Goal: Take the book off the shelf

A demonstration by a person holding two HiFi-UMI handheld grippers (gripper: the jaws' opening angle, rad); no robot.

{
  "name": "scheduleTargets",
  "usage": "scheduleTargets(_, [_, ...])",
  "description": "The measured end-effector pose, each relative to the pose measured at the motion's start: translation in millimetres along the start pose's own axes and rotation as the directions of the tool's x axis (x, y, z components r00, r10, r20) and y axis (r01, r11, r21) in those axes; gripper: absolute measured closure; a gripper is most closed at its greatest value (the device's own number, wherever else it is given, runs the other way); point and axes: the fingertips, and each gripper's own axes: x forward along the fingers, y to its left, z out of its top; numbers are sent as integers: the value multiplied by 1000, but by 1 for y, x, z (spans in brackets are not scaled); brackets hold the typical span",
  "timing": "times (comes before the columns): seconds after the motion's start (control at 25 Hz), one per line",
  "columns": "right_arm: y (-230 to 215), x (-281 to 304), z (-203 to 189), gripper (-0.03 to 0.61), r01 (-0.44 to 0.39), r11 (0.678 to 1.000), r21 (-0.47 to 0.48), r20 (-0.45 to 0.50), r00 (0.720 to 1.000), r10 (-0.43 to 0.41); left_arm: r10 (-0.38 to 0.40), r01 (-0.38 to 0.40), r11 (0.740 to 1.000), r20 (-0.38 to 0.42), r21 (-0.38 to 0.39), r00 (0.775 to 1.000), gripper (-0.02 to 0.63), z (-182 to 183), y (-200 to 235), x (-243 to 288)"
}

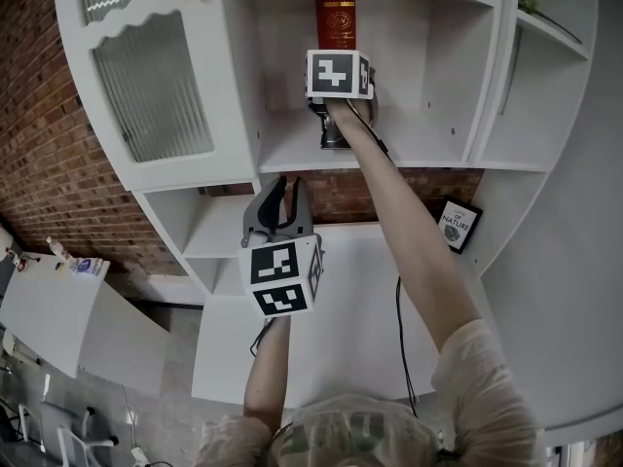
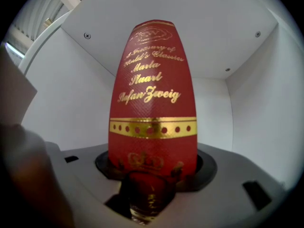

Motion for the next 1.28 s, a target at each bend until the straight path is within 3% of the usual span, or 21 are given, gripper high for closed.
scheduleTargets(0.44, [-24, -47, 2, 344, 6, 1000, 9, -33, 999, -5, 19, -20, 999, 34, 28, 999, 536, 29, -13, -8])
scheduleTargets(0.6, [-33, -94, -5, 344, 11, 999, 31, -21, 1000, -10, 5, -6, 1000, 64, 16, 998, 537, 47, -26, -16])
scheduleTargets(0.88, [-23, -189, 1, 344, -75, 997, 18, 131, 989, 72, -7, 7, 1000, 84, -2, 996, 537, 65, -43, -29])
scheduleTargets(1.12, [-29, -285, -7, 344, -126, 992, 24, 338, 935, 111, -52, 57, 998, 146, -29, 988, 537, 74, -62, -53])
scheduleTargets(1.28, [-38, -326, -39, 342, -121, 992, 39, 395, 914, 96, -86, 89, 996, 180, -6, 980, 537, 67, -77, -68])
